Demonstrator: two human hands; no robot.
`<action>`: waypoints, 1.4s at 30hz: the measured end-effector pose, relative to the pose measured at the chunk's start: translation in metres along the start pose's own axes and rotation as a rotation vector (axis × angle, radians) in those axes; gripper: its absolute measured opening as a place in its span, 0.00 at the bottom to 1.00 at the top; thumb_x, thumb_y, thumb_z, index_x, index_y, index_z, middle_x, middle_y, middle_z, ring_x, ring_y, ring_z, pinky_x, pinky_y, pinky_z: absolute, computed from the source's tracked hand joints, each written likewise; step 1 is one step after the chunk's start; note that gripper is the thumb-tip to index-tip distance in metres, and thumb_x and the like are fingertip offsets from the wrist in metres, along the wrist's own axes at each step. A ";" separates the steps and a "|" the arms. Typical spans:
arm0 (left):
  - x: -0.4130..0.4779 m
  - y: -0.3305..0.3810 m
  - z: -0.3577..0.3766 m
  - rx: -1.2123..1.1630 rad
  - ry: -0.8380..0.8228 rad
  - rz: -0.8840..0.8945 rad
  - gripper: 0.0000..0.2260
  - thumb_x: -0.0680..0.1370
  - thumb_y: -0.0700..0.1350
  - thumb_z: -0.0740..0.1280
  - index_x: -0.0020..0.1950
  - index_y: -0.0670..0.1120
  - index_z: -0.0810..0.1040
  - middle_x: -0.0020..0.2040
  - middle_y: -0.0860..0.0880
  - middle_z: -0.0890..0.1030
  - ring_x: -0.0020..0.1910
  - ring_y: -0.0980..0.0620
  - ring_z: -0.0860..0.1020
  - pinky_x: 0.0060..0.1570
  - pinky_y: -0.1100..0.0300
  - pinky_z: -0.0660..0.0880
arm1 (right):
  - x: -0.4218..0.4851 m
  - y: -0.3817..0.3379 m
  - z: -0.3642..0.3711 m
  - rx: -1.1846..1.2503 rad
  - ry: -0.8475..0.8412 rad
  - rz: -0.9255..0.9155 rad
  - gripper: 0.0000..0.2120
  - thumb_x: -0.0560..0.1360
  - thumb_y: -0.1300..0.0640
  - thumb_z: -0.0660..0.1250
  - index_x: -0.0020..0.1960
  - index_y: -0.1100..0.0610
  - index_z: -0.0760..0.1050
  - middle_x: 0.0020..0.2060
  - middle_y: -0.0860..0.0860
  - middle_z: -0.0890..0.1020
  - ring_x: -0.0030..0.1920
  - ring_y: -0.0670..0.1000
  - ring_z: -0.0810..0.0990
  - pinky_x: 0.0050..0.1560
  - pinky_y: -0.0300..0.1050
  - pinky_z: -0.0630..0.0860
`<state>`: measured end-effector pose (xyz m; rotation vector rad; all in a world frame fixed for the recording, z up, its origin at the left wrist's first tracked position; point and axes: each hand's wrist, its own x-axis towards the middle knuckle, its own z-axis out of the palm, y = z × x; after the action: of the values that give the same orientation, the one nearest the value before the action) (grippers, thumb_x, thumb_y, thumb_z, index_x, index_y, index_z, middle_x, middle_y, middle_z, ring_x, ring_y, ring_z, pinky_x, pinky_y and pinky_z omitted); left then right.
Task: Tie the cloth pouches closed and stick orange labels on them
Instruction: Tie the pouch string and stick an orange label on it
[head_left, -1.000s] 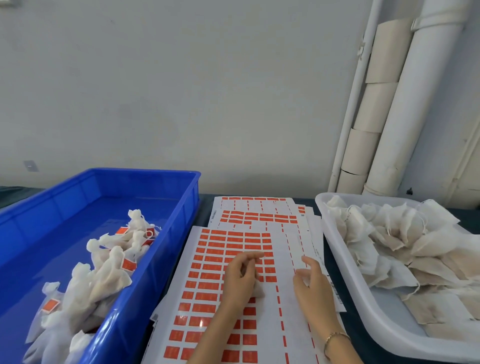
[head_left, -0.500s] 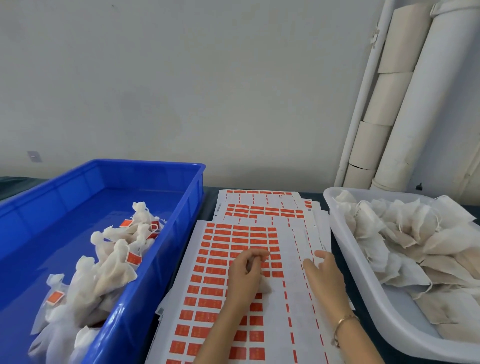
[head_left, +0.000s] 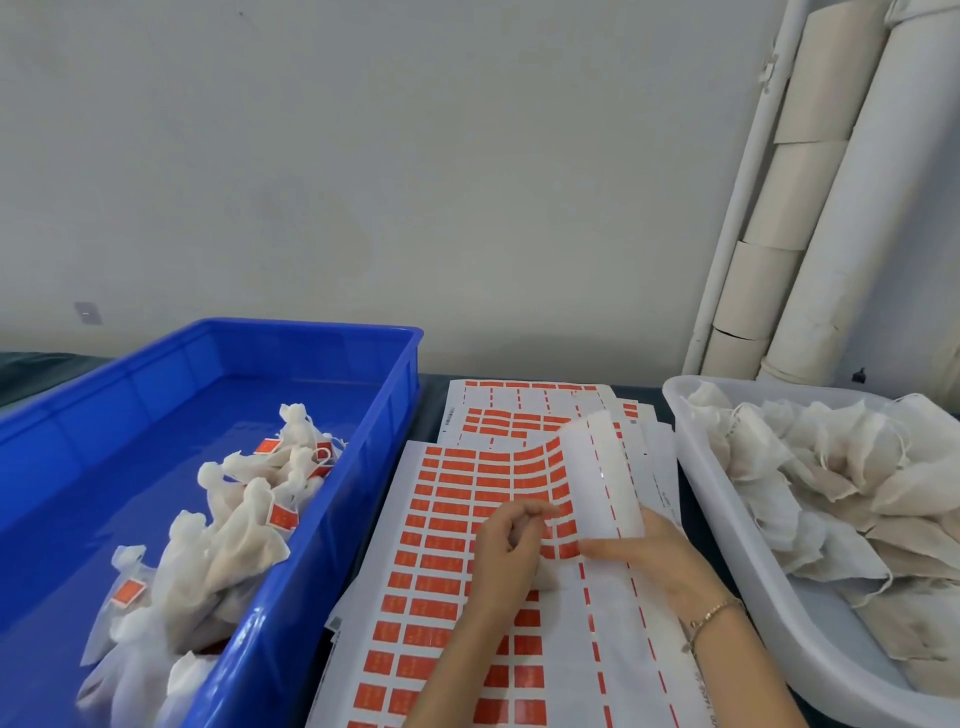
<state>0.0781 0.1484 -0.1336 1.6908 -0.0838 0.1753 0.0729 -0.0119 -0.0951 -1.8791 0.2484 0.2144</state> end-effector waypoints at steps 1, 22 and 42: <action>-0.001 0.001 0.000 -0.005 -0.007 0.010 0.11 0.80 0.42 0.62 0.47 0.54 0.82 0.51 0.61 0.80 0.51 0.58 0.77 0.51 0.68 0.75 | 0.000 0.002 -0.001 0.033 -0.014 0.006 0.23 0.67 0.54 0.78 0.58 0.49 0.73 0.50 0.53 0.83 0.49 0.56 0.83 0.53 0.59 0.80; 0.000 -0.002 -0.007 0.529 -0.174 0.210 0.17 0.71 0.57 0.71 0.60 0.60 0.79 0.56 0.60 0.68 0.54 0.60 0.70 0.53 0.66 0.75 | 0.008 0.024 -0.019 0.545 -0.304 0.059 0.20 0.70 0.61 0.72 0.62 0.57 0.76 0.54 0.61 0.83 0.51 0.63 0.83 0.43 0.56 0.81; 0.000 -0.006 -0.003 0.409 -0.096 0.273 0.13 0.72 0.49 0.73 0.57 0.51 0.82 0.44 0.64 0.71 0.48 0.60 0.72 0.47 0.73 0.73 | 0.006 0.018 -0.012 0.477 -0.198 0.110 0.16 0.69 0.63 0.73 0.56 0.59 0.78 0.49 0.61 0.84 0.49 0.63 0.83 0.48 0.58 0.80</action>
<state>0.0792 0.1525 -0.1391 2.0921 -0.3724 0.3320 0.0738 -0.0293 -0.1096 -1.3633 0.2423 0.3791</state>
